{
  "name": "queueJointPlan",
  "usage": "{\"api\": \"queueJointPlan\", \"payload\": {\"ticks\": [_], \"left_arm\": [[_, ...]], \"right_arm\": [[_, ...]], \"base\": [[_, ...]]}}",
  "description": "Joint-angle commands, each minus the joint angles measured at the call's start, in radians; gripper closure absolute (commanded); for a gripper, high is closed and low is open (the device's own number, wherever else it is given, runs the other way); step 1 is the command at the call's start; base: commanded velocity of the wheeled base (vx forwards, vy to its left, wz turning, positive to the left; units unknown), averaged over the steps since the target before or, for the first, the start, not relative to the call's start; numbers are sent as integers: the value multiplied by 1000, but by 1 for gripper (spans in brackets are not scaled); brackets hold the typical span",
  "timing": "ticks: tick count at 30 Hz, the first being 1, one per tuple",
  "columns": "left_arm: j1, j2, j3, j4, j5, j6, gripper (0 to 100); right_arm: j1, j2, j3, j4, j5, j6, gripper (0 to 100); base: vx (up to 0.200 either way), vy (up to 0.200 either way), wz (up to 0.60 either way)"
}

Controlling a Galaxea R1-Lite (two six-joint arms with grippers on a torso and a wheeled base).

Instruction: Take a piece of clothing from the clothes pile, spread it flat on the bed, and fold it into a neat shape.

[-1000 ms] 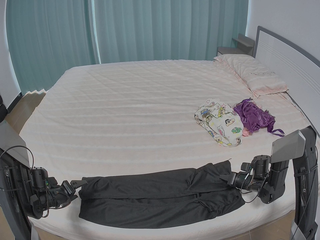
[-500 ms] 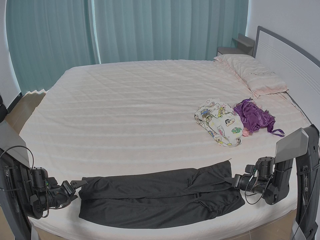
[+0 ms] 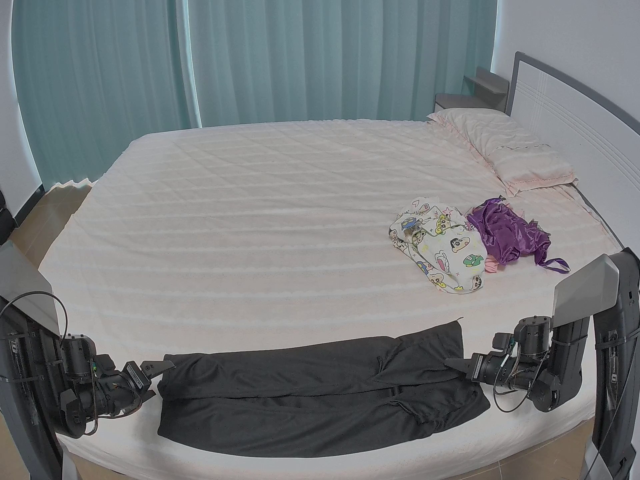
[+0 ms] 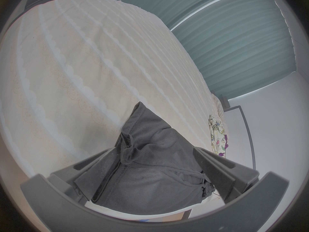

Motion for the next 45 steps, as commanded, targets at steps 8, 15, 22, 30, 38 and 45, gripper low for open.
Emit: {"api": "queueJointPlan", "payload": {"ticks": [8,15,22,30,38,45], "left_arm": [[0,2,0,-18,0,0,0],[0,2,1,-18,0,-2,0],[-1,2,1,-16,0,-2,0],[-3,2,3,-18,0,-2,0],[-3,3,3,-18,0,0,0],[-3,3,3,-18,0,1,0]], "right_arm": [[20,-120,-34,15,-16,-3,0],[138,-136,-226,218,-108,-2,0],[270,-149,-435,496,-207,-17,0],[302,-82,-539,603,-338,-276,0],[351,-93,-548,689,-332,-335,0],[359,-88,-583,761,-332,-375,0]], "base": [[0,0,0],[0,0,0],[0,0,0],[0,0,0],[0,0,0],[0,0,0]]}}
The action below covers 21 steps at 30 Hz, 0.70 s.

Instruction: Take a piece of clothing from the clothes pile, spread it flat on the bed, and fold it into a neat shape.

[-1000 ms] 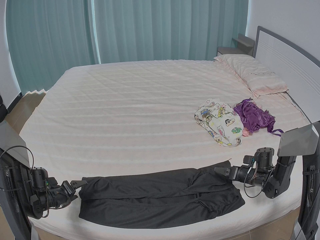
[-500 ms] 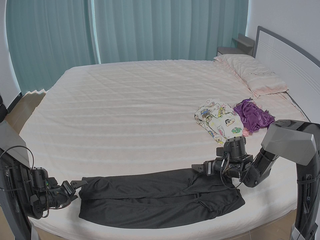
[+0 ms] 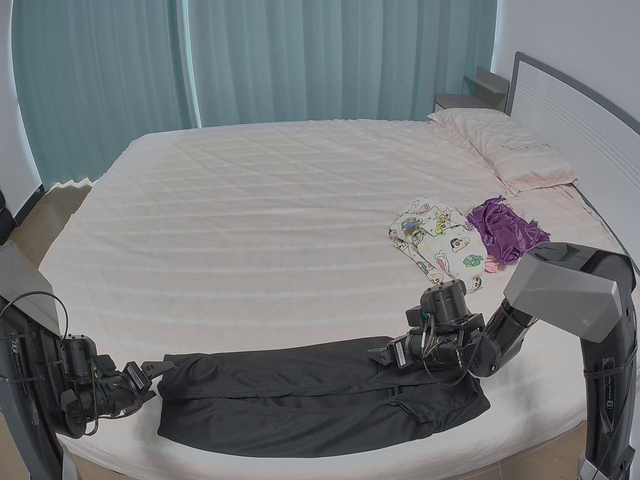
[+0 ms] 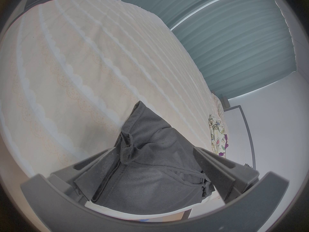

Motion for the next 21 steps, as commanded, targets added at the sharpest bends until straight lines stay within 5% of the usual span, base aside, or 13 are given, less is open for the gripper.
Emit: {"api": "queueJointPlan", "payload": {"ticks": [1,4,5,21], "left_arm": [[0,1,2,-18,0,3,0],[0,1,2,-18,0,3,0],[0,1,2,-18,0,3,0],[-3,3,2,-18,0,6,0]], "right_arm": [[9,3,-18,11,-1,-7,0],[11,2,-27,37,-2,-10,0],[12,2,-30,46,-2,-10,100],[17,-9,-56,126,-16,-26,100]], "base": [[0,0,0],[0,0,0],[0,0,0],[0,0,0]]}}
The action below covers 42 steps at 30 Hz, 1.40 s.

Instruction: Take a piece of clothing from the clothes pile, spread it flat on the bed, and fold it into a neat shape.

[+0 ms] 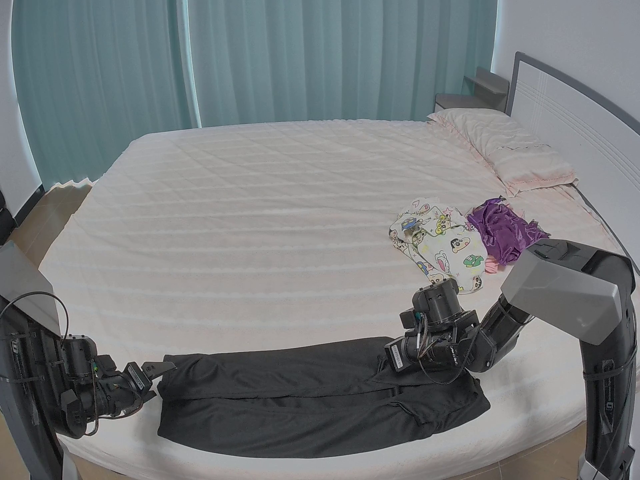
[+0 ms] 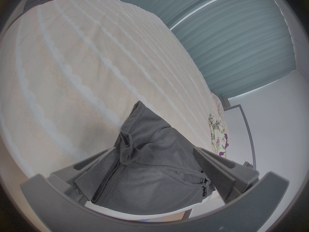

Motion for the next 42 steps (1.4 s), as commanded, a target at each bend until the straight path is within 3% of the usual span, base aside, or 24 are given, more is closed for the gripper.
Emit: {"api": "queueJointPlan", "payload": {"ticks": [1,16,17,24,29,35,42], "left_arm": [[0,2,2,-18,0,0,0],[0,2,2,-18,0,0,0],[0,2,2,-18,0,0,0],[0,2,2,-18,0,0,0],[0,2,2,-18,0,0,0],[0,2,2,-18,1,0,0],[0,2,2,-18,1,0,0]], "right_arm": [[2,-12,0,-9,0,3,100],[31,25,-55,-56,-36,3,100],[31,25,-57,-56,-36,3,0],[36,10,-60,-56,-39,57,0],[-27,-51,-46,-38,-50,201,0],[-102,-94,26,-24,-65,436,0],[-177,-94,88,-24,-51,523,0]], "base": [[0,0,0],[0,0,0],[0,0,0],[0,0,0],[0,0,0],[0,0,0],[0,0,0]]}}
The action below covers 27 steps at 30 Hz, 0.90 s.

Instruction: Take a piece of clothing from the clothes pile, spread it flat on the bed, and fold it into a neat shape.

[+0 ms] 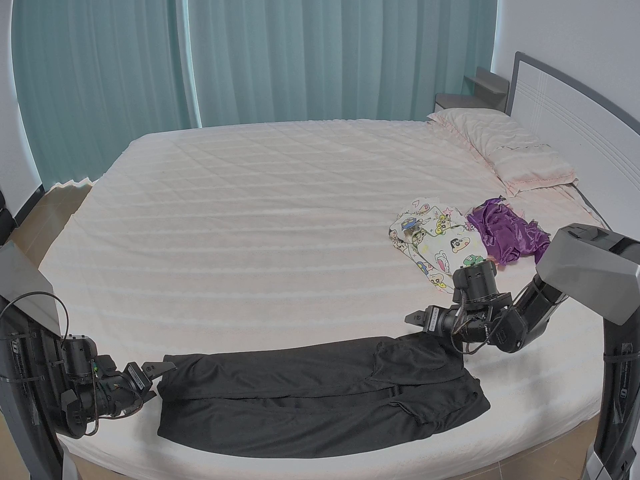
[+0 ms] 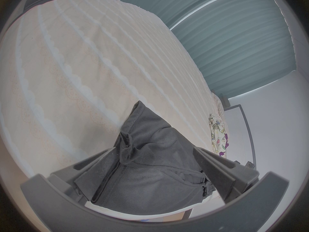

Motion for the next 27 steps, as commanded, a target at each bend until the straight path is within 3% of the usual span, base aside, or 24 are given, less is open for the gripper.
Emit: {"api": "queueJointPlan", "payload": {"ticks": [1,11,22,23,27], "left_arm": [[0,1,2,-18,-1,-1,0],[0,1,4,-18,0,-1,0],[0,1,5,-18,0,-1,0],[0,1,5,-18,0,-1,0],[0,1,5,-18,0,-1,0]], "right_arm": [[-39,-16,36,3,9,29,0],[-25,-4,33,3,94,130,0],[-21,67,-1,-2,103,134,0],[-21,71,-1,-2,103,134,100],[-30,93,-19,-8,101,140,100]], "base": [[0,0,0],[0,0,0],[0,0,0],[0,0,0],[0,0,0]]}}
